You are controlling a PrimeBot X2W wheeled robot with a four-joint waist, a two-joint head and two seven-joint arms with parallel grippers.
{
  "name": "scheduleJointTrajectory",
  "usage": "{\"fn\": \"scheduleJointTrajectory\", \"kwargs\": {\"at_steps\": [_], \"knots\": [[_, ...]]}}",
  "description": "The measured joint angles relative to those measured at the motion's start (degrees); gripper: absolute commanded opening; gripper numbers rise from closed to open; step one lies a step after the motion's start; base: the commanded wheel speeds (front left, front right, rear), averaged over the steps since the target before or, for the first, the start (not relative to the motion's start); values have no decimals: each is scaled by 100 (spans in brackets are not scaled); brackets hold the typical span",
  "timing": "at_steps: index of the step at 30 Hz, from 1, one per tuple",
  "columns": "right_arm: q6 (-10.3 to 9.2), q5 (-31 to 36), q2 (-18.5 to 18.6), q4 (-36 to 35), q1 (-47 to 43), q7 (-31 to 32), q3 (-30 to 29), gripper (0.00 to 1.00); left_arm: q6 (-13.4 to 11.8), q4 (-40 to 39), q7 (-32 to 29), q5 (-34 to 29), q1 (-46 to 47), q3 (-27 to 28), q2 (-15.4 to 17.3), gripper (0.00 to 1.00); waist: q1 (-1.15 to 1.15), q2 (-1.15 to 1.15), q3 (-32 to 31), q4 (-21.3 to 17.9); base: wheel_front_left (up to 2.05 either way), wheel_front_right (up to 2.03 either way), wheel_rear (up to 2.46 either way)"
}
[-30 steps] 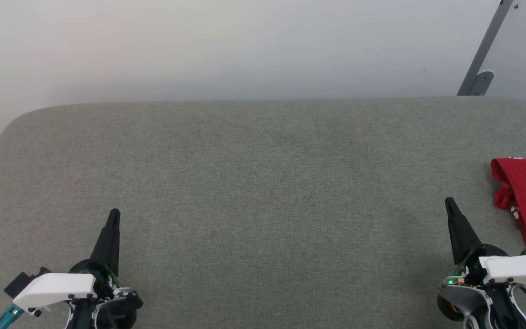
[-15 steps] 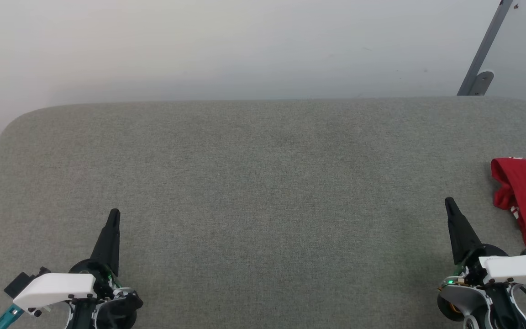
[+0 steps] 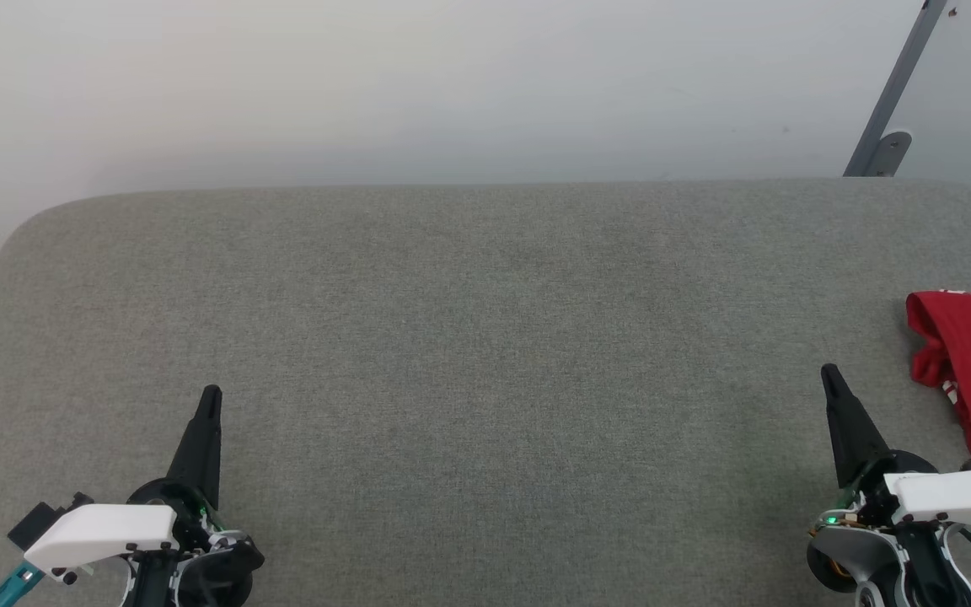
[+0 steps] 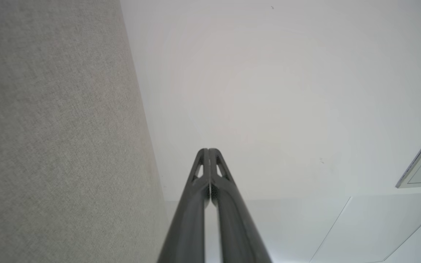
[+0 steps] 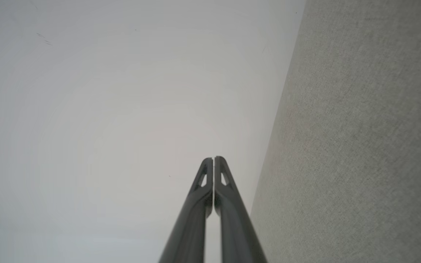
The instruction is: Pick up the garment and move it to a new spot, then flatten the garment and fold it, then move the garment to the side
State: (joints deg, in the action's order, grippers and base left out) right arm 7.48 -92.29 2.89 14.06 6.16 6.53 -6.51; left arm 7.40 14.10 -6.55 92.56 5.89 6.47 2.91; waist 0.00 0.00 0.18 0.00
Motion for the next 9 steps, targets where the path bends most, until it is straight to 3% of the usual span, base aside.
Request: {"fn": "scheduleJointTrajectory", "kwargs": {"at_steps": [9], "knots": [[0,0,0,0,0,0,2,0,0,0,0,0,0,1,-2,0,0,0,0,0,0,0,0]]}}
